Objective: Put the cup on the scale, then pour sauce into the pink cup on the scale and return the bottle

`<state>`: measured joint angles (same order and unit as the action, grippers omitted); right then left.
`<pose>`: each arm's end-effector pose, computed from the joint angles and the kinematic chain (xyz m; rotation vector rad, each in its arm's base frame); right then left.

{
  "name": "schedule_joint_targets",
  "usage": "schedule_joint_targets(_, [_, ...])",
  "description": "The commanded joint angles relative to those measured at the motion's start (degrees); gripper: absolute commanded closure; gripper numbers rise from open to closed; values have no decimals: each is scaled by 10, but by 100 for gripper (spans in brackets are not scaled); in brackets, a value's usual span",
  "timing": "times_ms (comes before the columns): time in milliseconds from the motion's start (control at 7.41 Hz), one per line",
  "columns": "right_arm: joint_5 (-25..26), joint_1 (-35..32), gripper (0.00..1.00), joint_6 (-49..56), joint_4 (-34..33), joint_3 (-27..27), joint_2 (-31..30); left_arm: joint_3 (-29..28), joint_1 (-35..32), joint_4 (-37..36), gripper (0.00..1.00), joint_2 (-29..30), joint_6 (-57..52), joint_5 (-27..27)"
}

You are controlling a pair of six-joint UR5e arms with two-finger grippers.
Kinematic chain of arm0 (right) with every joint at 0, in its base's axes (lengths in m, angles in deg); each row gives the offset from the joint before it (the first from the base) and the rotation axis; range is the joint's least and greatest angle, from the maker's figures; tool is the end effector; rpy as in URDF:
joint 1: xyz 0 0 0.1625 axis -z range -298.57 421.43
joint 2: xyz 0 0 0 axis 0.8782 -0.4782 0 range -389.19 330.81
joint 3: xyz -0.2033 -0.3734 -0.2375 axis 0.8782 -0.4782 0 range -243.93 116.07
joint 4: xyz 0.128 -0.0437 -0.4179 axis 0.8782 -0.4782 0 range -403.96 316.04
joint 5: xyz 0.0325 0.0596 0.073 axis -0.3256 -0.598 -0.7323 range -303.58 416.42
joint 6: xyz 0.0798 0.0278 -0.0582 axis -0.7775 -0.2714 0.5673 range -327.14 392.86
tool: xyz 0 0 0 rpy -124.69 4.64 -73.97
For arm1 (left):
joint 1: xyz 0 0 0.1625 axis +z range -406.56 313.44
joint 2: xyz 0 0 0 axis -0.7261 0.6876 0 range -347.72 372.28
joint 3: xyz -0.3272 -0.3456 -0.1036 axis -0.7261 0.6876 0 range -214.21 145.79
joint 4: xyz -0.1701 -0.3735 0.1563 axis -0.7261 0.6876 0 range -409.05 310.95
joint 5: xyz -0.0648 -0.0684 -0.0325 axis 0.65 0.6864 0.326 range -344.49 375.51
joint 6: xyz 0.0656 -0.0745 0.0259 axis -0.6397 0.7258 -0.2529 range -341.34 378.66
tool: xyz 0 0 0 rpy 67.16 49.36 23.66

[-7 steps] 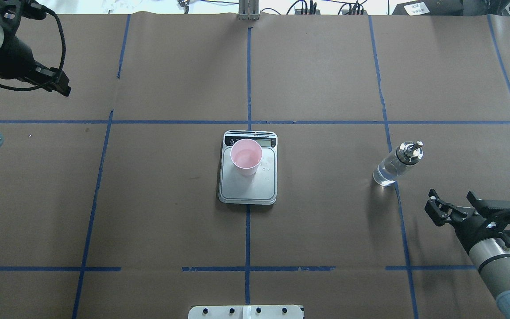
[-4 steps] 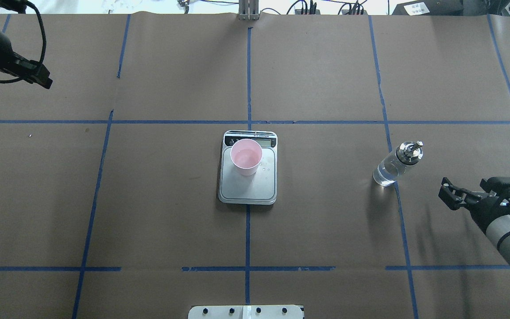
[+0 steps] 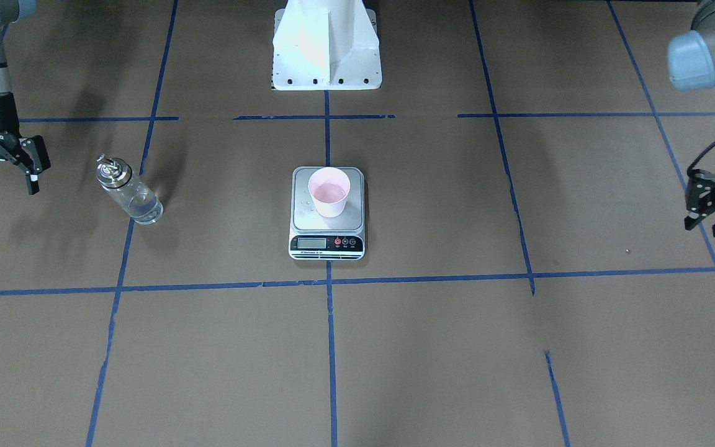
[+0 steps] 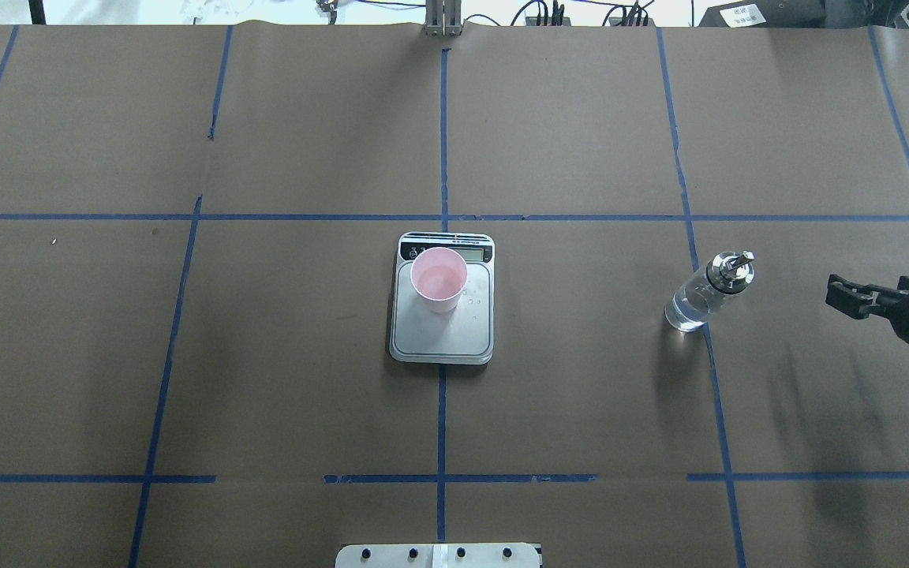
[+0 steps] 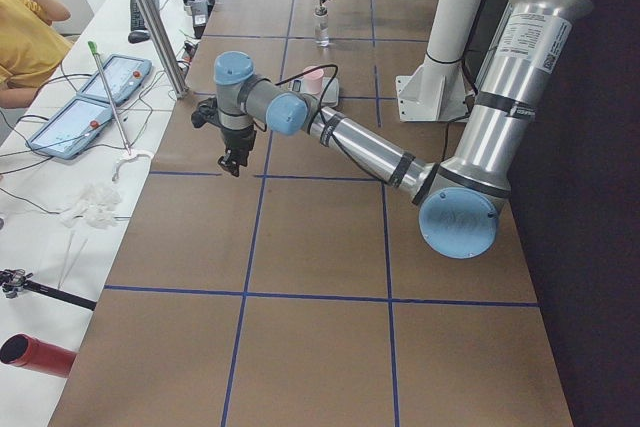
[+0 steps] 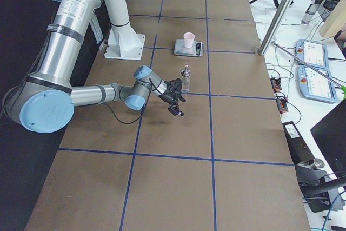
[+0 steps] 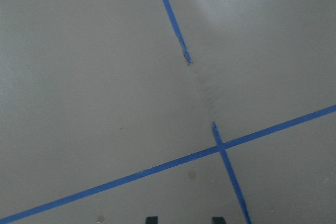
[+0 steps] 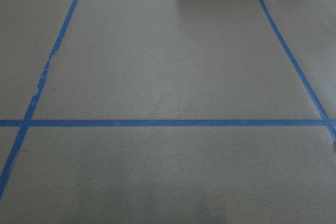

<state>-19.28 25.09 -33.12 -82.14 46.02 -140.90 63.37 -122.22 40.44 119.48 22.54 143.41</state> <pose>-0.2107 -0.3521 0.6151 0.6412 -0.6363 0.3092 0.0924 -0.6453 0.4852 0.3007 0.7102 0.3133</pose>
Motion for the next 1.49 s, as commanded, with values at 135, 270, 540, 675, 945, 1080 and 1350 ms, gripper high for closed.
schedule_joint_targets(135, [-301,-241,0,154,-49,-37,75,-125,-84,7,55,7,-154,25])
schedule_joint_targets(270, [-339,-284,0,180,-77,-40,80,-153,-102,6,55,7,-169,46])
schedule_joint_targets(540, [-461,-400,0,314,-212,-45,121,-205,-121,7,48,6,-219,89])
schedule_joint_targets(675, [-521,-457,0,390,-304,-46,145,-203,-122,6,0,2,-219,91])
schedule_joint_targets(945, [-591,-513,0,502,-454,-44,162,-200,-126,4,0,2,-196,79])
schedule_joint_targets(1080, [-605,-519,0,543,-512,-40,170,-200,-126,4,0,1,-154,65])
schedule_joint_targets(1350, [-604,-517,0,630,-596,-44,191,-199,-127,4,0,12,-121,67])
